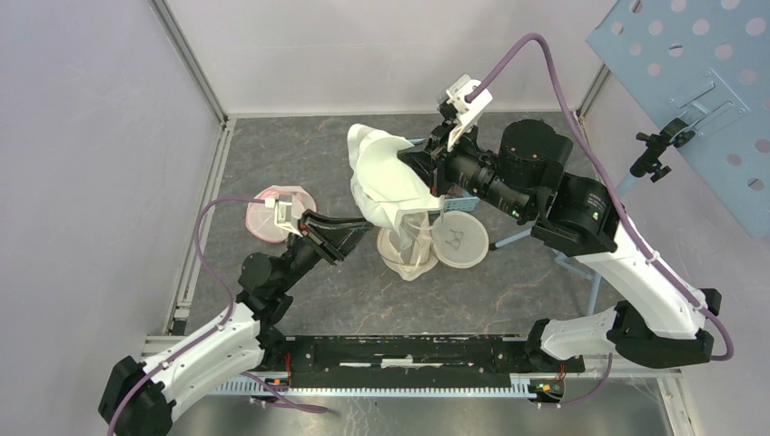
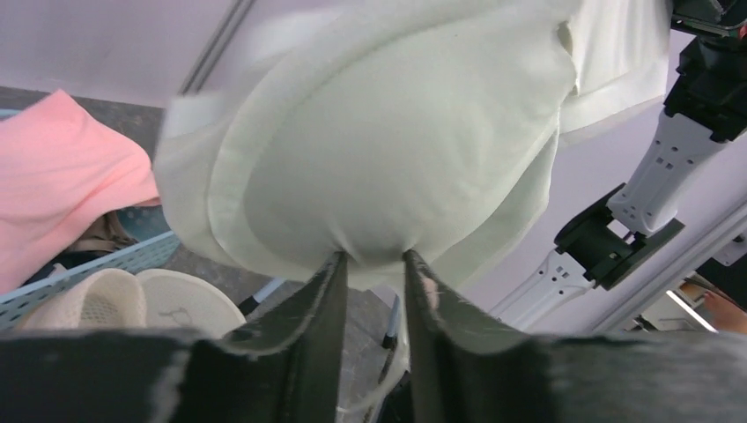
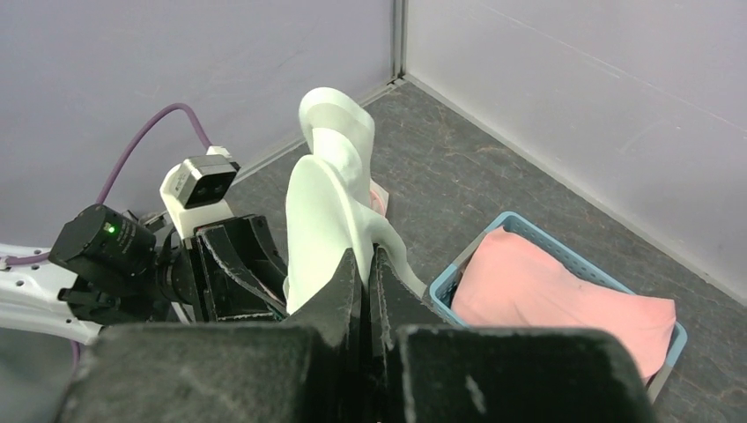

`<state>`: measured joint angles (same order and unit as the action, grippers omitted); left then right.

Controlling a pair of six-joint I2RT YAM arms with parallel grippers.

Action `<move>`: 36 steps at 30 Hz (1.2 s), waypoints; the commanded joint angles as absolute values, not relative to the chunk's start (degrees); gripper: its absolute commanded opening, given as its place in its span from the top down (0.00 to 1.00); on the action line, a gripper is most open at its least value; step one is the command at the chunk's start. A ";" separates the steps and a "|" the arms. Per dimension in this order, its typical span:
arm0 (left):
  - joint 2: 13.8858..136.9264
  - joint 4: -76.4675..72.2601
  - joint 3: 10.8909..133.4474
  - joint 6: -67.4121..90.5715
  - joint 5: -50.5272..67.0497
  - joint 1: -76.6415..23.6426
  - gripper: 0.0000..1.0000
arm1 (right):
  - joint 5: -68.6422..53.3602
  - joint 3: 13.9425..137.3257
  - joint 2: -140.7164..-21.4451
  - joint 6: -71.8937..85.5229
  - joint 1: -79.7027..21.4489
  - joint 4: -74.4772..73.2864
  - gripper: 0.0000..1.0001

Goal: Unzip the laundry bag and remove the bra
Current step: Pick up the bra from the laundry bag, then place the bra in the bin.

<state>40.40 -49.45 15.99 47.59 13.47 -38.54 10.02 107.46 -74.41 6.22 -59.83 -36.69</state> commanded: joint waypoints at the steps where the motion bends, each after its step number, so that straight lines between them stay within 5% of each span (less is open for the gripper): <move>1: 38.23 -45.72 16.95 46.71 8.84 -38.02 0.71 | 12.81 108.42 -72.48 7.19 -59.51 -33.21 1.00; 3: 38.06 -42.30 18.02 45.81 7.76 -37.89 0.67 | 12.85 108.46 -72.36 7.20 -59.44 -33.00 1.00; 5: 38.96 -40.47 19.22 45.66 7.52 -37.88 0.53 | 12.52 108.46 -72.35 7.29 -59.44 -32.98 1.00; 10: 42.55 -44.79 17.37 47.66 6.75 -37.86 0.51 | 12.00 108.54 -72.35 7.47 -59.41 -32.39 1.00; 20: 61.45 -83.08 14.50 53.57 17.04 -36.90 0.34 | 9.71 110.48 -73.04 7.80 -59.41 -32.56 1.00; 30: 58.50 -82.26 13.19 49.01 17.55 -36.65 0.39 | 9.83 110.57 -72.77 7.51 -59.41 -33.07 1.00; 36: 55.92 -76.79 14.09 46.93 14.66 -36.44 0.55 | 10.06 110.52 -72.65 7.42 -59.40 -32.86 1.00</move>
